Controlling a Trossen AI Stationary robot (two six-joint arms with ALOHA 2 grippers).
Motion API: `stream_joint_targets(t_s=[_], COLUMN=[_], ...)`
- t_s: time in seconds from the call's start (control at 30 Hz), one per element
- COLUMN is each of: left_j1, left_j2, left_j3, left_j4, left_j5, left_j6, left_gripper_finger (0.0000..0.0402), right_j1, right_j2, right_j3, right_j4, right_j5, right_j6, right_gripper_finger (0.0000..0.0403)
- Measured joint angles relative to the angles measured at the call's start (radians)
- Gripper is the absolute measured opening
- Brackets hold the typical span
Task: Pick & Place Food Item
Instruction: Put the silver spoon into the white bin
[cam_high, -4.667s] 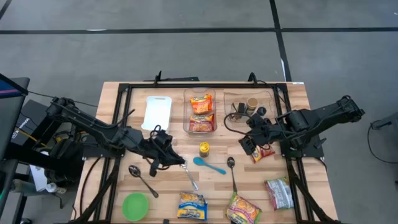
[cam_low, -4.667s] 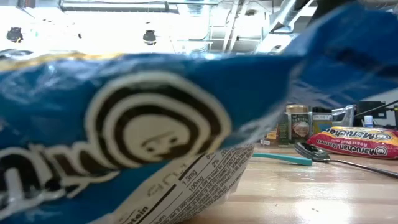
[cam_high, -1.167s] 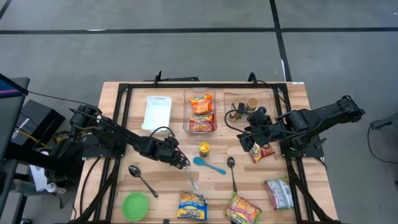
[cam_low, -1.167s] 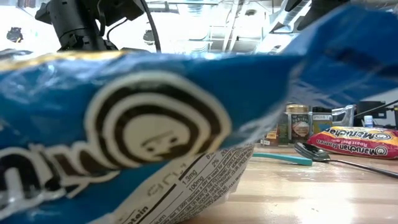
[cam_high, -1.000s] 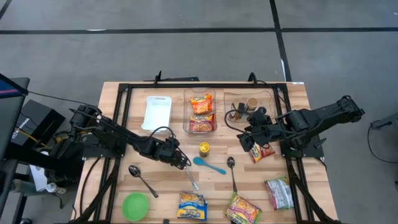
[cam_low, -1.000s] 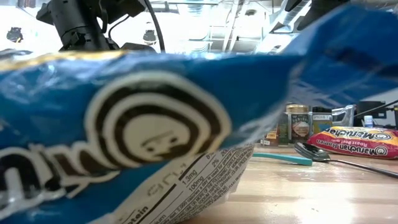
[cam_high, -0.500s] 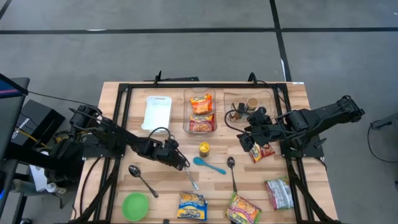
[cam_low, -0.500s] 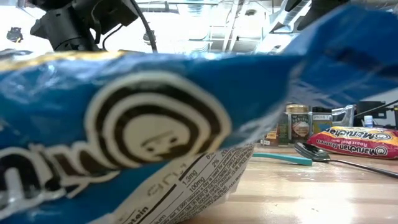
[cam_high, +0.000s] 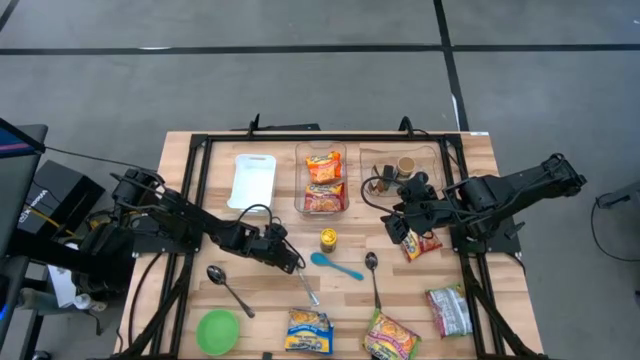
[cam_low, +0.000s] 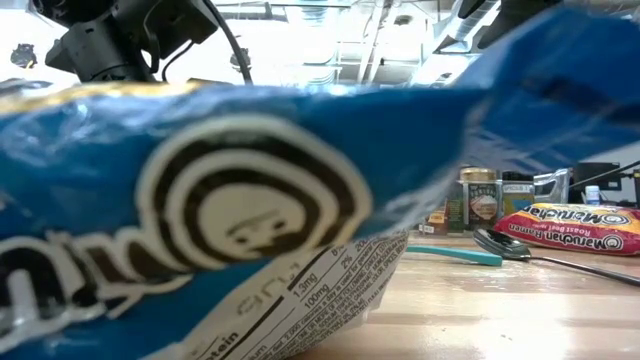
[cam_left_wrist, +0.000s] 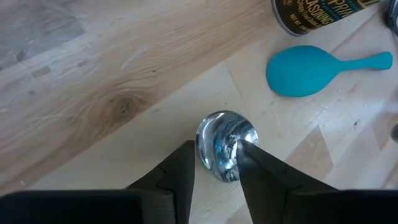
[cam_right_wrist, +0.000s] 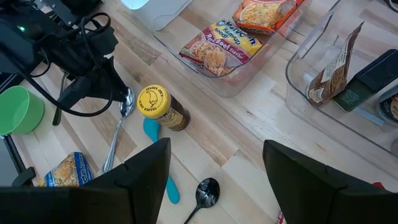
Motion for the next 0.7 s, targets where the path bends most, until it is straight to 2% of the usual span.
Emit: stream_joint_targets(t_s=[0.7], left_j1=[0.000], left_j2=[0.001], left_j3=[0.000], left_j4=[0.000], left_j5=[-0.031], left_j6=[-0.001], left_gripper_finger=[0.0016], right_j1=[0.000], right_j2=[0.000], right_j3=[0.000], right_j4=[0.000], right_j5=[0.007], right_j6=[0.000], right_gripper_finger=[0.0249])
